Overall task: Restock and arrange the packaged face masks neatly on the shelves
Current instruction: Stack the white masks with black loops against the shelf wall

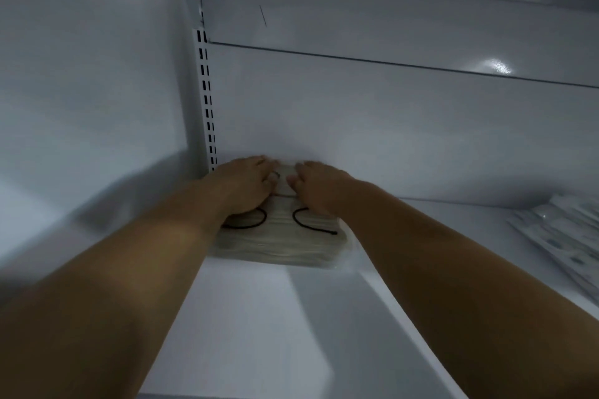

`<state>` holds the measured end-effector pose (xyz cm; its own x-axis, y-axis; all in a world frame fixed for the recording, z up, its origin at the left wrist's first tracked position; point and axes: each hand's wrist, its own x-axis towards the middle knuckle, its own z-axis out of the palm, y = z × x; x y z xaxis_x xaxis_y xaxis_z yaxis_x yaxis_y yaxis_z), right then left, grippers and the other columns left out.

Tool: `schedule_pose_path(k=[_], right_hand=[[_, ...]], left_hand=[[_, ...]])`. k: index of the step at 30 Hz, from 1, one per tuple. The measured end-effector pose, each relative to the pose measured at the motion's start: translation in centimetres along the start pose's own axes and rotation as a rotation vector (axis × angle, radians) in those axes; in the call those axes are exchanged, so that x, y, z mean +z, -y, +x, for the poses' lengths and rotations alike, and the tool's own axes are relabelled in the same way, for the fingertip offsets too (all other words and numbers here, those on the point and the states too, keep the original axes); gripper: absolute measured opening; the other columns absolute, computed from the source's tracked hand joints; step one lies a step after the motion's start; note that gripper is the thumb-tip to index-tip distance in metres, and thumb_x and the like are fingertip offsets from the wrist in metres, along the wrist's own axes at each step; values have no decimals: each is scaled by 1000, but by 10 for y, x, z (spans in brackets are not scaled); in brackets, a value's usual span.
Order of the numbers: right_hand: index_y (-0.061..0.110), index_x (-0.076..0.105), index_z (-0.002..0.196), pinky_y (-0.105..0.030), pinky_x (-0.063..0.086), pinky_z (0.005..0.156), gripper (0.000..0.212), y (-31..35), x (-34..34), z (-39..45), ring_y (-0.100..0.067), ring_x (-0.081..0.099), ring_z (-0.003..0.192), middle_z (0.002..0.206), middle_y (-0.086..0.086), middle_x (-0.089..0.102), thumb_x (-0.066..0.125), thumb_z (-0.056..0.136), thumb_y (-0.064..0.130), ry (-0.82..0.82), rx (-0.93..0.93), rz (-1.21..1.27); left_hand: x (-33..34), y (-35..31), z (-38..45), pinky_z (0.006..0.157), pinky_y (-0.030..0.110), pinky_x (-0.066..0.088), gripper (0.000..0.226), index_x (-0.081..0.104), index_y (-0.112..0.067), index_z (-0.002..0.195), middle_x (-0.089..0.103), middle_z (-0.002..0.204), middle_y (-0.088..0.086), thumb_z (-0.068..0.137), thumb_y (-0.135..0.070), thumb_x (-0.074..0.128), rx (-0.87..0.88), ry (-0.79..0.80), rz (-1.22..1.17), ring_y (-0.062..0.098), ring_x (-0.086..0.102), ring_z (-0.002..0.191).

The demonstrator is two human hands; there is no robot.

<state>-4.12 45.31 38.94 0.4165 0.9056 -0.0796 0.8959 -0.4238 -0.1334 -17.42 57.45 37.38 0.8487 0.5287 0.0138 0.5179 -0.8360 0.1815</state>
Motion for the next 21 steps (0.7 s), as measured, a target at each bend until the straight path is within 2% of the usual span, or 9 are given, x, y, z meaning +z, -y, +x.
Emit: schedule_pose_path(k=[3, 7, 9, 11, 14, 16, 17, 20, 21], right_hand=[[13, 37, 149, -44, 30, 116, 59, 2, 9, 2, -30, 37, 141, 157, -12, 36, 24, 105, 51, 50, 6, 0], [11, 18, 158, -41, 18, 122, 63, 1, 24, -1, -25, 20, 150, 165, -8, 20, 20, 106, 48, 51, 14, -7], [11, 15, 159, -41, 15, 123, 64, 1, 26, -1, -24, 16, 152, 166, -7, 17, 20, 106, 48, 44, 14, -15], [12, 17, 158, -40, 17, 123, 64, 2, 22, -4, -25, 19, 151, 165, -8, 19, 21, 106, 49, 40, 16, 8], [16, 25, 157, -40, 18, 121, 60, 0, 4, -15, -25, 25, 148, 163, -7, 24, 27, 106, 48, -47, 27, 116], [21, 22, 158, -37, 12, 123, 58, -7, -8, -27, -19, 19, 151, 165, -2, 20, 32, 106, 46, -156, 51, 254], [23, 23, 158, -36, 13, 122, 58, -13, -10, -35, -18, 20, 151, 165, 0, 21, 36, 106, 45, -229, 93, 375], [26, 30, 155, -35, 31, 112, 60, -24, 3, -63, -24, 35, 144, 159, 0, 34, 47, 101, 47, -380, 370, 946], [26, 32, 154, -33, 33, 104, 61, -24, 10, -73, -24, 42, 138, 156, -1, 39, 50, 100, 47, -371, 439, 1112]], left_hand=[[14, 2, 0, 122, 40, 23, 54, 26, -27, 158, 24, 165, 0, 107, -45, 27, -27, 61, 12, 24, 27, 149], [24, 4, -1, 122, 40, 21, 54, 23, -28, 158, 21, 166, 0, 107, -45, 25, -24, 32, 20, 23, 24, 150], [24, 5, 0, 123, 38, 19, 54, 21, -29, 159, 19, 167, -2, 107, -45, 25, -36, 47, 21, 22, 22, 151], [22, 5, 0, 123, 37, 18, 54, 22, -29, 159, 17, 167, -2, 107, -46, 25, -34, 52, -19, 22, 21, 151], [2, 6, -6, 125, 36, 13, 56, 21, -25, 159, 14, 168, 2, 107, -41, 34, -26, -76, -161, 21, 16, 153], [-15, 16, -15, 125, 35, 12, 58, 23, -23, 159, 17, 167, 2, 105, -32, 44, -102, -180, -348, 21, 18, 153], [-20, 24, -22, 124, 38, 17, 60, 27, -25, 158, 23, 165, 1, 103, -34, 49, -161, -206, -445, 22, 24, 151], [-18, 40, -53, 116, 40, 35, 69, 51, -28, 144, 52, 148, -2, 82, -52, 67, -371, -254, -873, 20, 51, 132], [-11, 40, -65, 111, 37, 37, 60, 59, -24, 134, 62, 133, -2, 81, -49, 69, -398, -253, -982, 18, 57, 120]])
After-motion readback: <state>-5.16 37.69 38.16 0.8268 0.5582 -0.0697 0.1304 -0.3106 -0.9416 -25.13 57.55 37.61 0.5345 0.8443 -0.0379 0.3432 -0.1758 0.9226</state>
